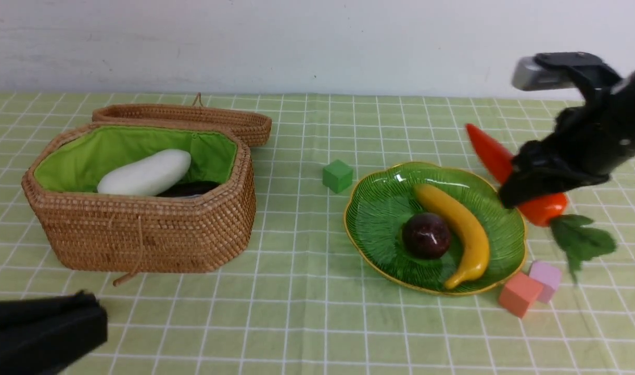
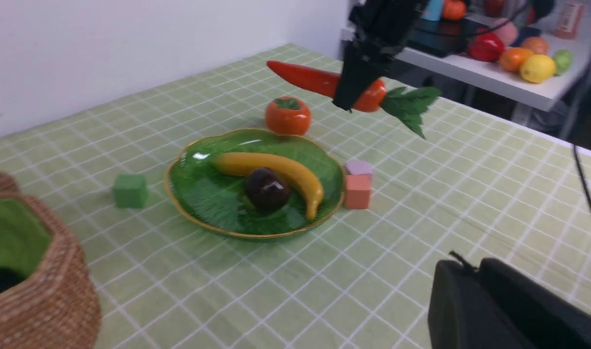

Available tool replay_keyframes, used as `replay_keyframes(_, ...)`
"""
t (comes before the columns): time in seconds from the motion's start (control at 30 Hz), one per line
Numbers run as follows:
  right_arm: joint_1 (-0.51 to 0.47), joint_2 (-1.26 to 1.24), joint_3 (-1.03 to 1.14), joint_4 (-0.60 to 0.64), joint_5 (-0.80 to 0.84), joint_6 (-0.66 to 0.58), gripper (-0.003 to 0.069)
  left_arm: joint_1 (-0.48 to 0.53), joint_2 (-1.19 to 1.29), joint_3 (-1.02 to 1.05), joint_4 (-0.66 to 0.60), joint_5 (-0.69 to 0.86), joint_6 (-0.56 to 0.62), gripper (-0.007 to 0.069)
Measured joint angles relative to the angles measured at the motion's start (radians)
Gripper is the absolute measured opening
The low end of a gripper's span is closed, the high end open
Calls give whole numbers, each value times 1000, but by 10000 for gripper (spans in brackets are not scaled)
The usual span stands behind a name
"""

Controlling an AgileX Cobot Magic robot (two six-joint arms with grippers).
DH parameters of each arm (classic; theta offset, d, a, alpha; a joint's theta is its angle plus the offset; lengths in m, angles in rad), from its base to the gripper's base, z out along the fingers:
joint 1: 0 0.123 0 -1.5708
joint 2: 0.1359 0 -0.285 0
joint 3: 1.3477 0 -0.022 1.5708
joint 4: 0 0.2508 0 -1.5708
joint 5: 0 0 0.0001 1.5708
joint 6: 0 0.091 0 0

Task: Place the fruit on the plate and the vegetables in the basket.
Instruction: Use the right arm to grab a carrot and put it into the left basket

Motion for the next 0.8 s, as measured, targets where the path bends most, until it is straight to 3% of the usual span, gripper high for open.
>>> replay_keyframes(0.17, 258, 28, -82, 15, -116, 53, 384, 0, 0, 0, 176, -59, -176, 13)
replay_keyframes(0.33, 419, 121, -239, 19, -248, 58, 384, 0, 0, -2, 292, -124, -284, 0)
replay_keyframes(0.57, 525, 336, -537, 20, -350, 58, 384, 0, 0, -22, 364, -210, -338, -1)
replay_keyframes(0.8, 532, 538, -808, 37, -391, 50, 384, 0, 0, -22, 508, -230, -458, -1)
